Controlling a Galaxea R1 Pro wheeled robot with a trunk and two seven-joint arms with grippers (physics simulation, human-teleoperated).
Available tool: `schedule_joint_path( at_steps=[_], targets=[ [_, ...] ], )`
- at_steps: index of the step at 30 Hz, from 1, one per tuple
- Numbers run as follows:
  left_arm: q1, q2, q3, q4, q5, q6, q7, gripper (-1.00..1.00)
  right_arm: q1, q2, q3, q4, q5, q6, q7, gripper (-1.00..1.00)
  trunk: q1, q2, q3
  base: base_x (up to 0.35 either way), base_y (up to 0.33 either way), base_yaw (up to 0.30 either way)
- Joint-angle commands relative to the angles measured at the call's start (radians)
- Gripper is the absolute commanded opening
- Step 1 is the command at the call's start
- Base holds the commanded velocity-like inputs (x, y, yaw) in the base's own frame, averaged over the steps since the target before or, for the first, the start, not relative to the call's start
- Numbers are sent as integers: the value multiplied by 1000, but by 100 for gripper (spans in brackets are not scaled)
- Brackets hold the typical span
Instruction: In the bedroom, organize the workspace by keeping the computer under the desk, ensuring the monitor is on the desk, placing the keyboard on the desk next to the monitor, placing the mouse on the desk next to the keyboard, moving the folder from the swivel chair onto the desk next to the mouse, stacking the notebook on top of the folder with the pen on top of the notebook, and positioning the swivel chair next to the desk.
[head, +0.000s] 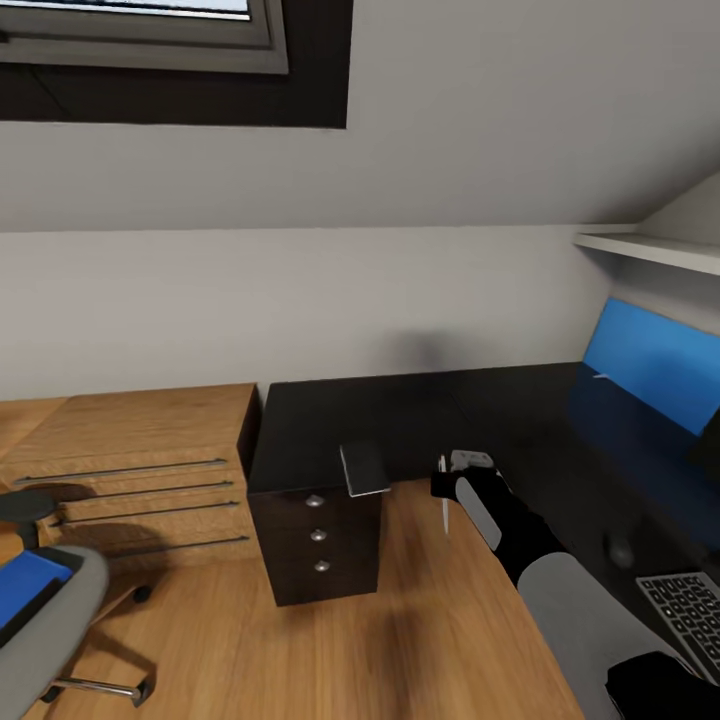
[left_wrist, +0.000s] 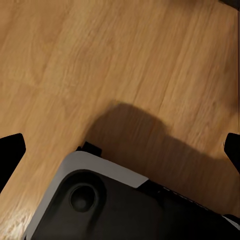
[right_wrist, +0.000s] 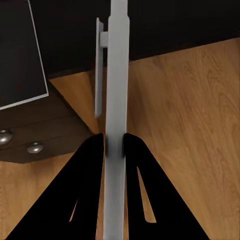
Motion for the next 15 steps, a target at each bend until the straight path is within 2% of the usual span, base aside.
schedule_joint_path(
  at_steps=[1, 6, 15],
  targets=[
    [-1, 0, -8, 2, 11, -4, -5, 100, -1, -1, 3, -1, -11, 1, -9, -100, 0, -1, -1, 160, 0, 0],
    [-1, -2, -14, 1, 10, -6, -5, 100, -1, -2, 3, -2, -11, -2, -6, -100, 0, -1, -1, 254, 0, 0],
    [-1, -5, -17, 2, 8, -6, -5, 100, -1, -4, 5, 0, -11, -3, -4, -100, 0, -1, -1, 324, 0, 0]
  ],
)
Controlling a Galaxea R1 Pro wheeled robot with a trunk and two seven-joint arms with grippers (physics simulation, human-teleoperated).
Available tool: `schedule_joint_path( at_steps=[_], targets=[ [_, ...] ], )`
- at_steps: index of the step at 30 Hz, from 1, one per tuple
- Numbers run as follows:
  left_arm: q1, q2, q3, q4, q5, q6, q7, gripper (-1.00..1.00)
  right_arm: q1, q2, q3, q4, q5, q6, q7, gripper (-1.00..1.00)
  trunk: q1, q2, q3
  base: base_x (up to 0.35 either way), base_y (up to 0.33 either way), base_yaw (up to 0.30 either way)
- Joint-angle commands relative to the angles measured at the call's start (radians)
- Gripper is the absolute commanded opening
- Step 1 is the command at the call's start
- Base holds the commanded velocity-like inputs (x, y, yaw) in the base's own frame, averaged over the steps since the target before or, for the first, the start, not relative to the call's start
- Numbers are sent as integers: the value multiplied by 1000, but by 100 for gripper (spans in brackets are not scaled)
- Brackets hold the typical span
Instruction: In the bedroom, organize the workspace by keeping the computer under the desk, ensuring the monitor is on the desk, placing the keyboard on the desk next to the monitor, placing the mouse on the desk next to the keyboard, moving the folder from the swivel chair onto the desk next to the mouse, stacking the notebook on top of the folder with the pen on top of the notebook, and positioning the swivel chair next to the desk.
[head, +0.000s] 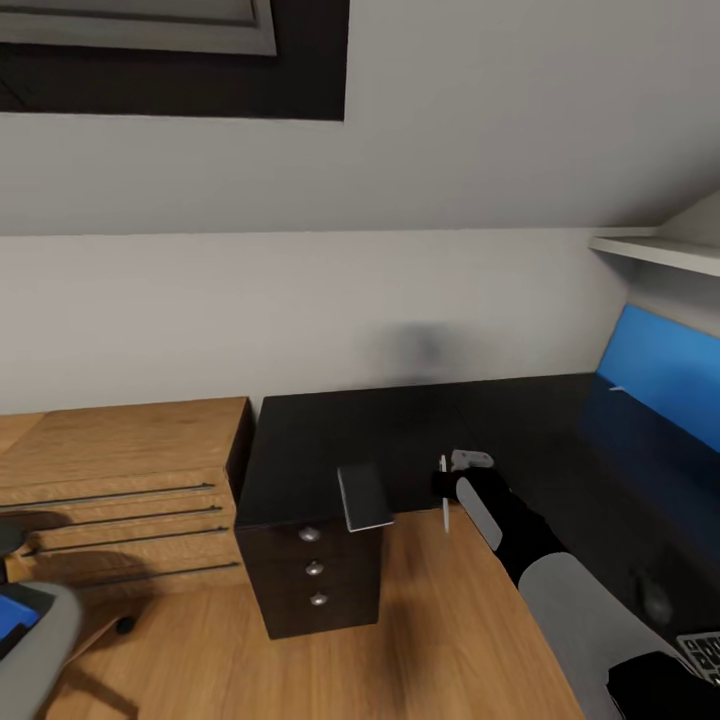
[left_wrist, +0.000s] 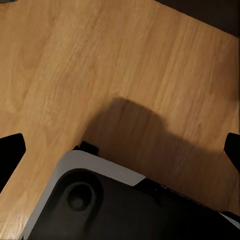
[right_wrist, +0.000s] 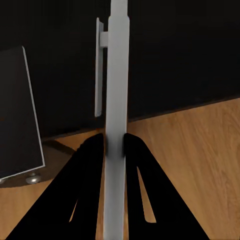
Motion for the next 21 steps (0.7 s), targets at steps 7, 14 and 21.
schedule_joint_path(
  at_steps=[7, 14, 21],
  targets=[
    [-1, -1, -7, 1, 9, -4, -4, 100, -1, -1, 4, 1, -12, 2, -8, -100, 1, -1, -1, 334, -3, 0],
    [-1, -3, -6, 1, 8, -4, -4, 100, -1, -1, 4, 1, -12, 8, -8, -100, 1, -1, -1, 334, -61, 0],
    [-1, -3, -6, 1, 8, -4, -4, 100, -1, 1, 7, 5, -12, 17, -8, -100, 1, -1, -1, 314, -69, 0]
  ],
)
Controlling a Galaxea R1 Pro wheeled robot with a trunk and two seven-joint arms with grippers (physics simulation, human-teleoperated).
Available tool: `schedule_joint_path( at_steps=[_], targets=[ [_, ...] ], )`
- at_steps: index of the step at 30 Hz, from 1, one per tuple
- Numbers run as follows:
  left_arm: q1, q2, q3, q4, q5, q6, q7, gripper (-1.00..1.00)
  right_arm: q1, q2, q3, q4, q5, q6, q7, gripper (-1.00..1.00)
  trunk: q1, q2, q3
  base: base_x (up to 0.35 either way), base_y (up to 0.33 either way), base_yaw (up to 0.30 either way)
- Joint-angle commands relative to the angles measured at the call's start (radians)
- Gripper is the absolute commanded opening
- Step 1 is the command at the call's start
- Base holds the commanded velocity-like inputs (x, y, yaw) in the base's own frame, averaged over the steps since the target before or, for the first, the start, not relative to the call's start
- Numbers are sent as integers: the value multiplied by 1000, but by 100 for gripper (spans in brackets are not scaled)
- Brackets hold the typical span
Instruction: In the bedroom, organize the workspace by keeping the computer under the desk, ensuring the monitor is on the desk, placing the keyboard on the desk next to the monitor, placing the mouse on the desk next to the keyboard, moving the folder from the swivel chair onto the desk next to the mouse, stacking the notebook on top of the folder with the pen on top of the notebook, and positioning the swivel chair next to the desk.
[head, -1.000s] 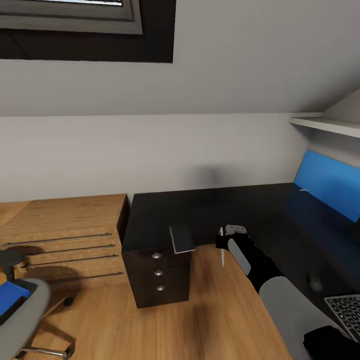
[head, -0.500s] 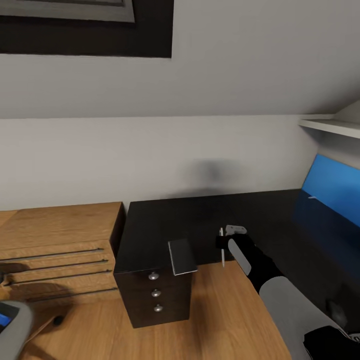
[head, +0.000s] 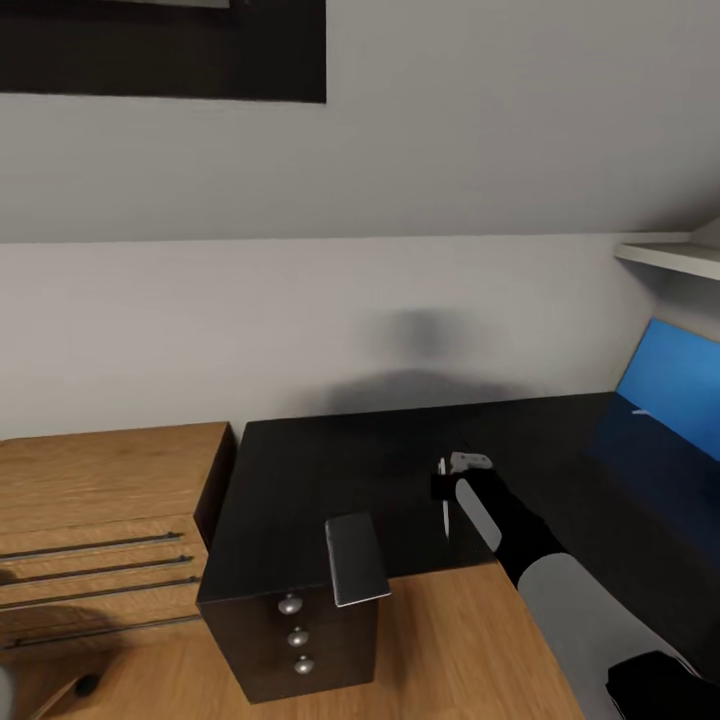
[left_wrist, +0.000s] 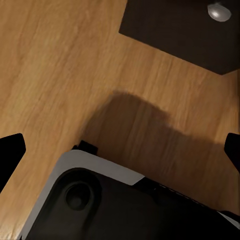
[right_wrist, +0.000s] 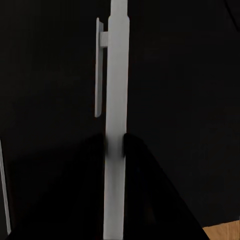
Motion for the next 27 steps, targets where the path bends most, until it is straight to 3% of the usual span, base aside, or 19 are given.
schedule_joint_path(
  at_steps=[1, 5, 8, 14, 27],
  targets=[
    [-1, 0, -7, 1, 10, -4, -4, 100, -1, 0, 5, 6, -11, 8, -9, -100, 1, -1, -1, 141, -17, 0],
    [-1, 0, -8, 1, 10, -4, -4, 100, -1, 1, 8, 17, -11, 51, -2, -100, 1, -1, -1, 54, -7, 0],
    [-1, 1, -7, 1, 10, -5, -4, 100, -1, 1, 8, 24, -11, 87, 40, -100, 1, -1, -1, 10, -1, 0],
    [-1, 1, -7, 2, 10, -5, -4, 100, -1, 1, 8, 25, -11, 100, 59, -100, 1, -1, -1, 47, 0, 0],
    [-1, 0, -8, 1, 10, -5, -4, 100, -1, 2, 18, 27, -10, 97, 64, -100, 1, -1, -1, 291, -2, 0]
  ],
)
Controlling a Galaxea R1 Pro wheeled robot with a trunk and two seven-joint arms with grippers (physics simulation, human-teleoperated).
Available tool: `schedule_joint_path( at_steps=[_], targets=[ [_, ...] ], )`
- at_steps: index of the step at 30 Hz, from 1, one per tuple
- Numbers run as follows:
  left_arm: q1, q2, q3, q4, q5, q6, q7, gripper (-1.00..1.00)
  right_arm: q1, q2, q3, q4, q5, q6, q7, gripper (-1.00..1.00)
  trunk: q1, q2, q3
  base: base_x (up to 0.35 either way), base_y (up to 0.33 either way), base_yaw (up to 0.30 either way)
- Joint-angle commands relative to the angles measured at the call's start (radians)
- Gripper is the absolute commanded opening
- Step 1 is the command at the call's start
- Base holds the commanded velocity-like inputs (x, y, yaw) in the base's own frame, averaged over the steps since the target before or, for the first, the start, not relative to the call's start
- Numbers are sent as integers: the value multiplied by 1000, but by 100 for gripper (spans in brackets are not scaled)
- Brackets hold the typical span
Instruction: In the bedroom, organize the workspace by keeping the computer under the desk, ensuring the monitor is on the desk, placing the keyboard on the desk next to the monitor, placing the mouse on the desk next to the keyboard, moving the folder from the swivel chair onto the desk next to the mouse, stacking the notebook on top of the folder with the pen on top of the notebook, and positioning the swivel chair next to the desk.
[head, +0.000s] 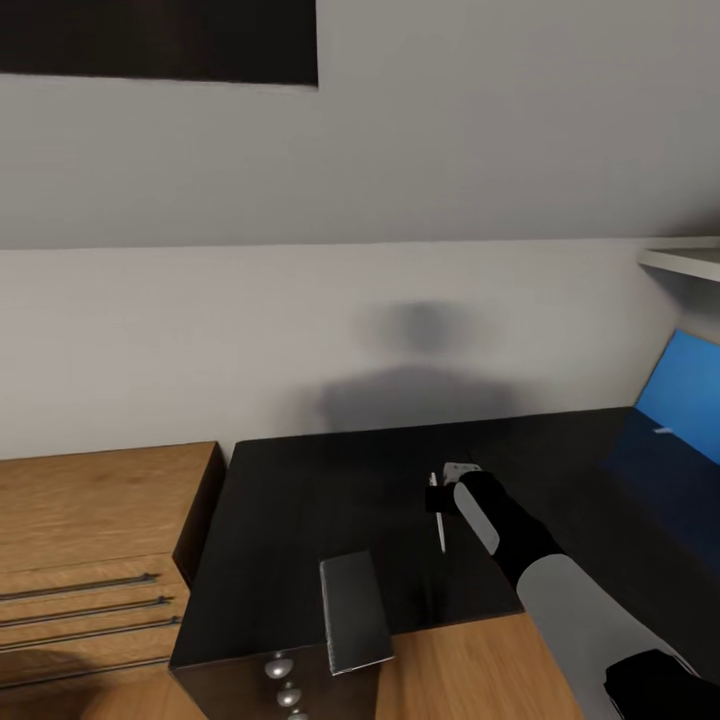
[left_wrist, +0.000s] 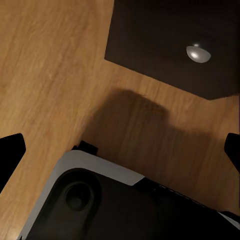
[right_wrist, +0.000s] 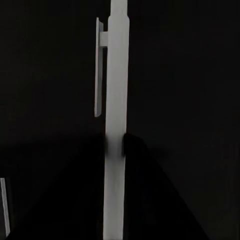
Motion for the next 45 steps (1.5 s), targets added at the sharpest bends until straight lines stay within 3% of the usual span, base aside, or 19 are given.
schedule_joint_path(
  at_steps=[1, 10, 27, 45],
  targets=[
    [-1, 1, -7, 1, 10, -4, -4, 100, -1, 0, 9, 1, -11, 2, -10, -100, 1, -1, -1, 324, -35, 0],
    [-1, 0, -8, 2, 11, -4, -4, 100, -1, 1, 69, 32, -11, -2, -10, -100, 1, -1, -1, 233, -65, 0],
    [-1, 0, -8, 1, 12, -3, -1, 100, -1, 7, 78, 89, -12, 4, -10, -100, 1, -1, -1, 18, -6, 0],
    [-1, 0, -8, 1, 14, -3, 2, 100, -1, 19, 81, 132, -12, 5, -10, -100, 70, -127, -58, 0, 0, 0]
  ],
)
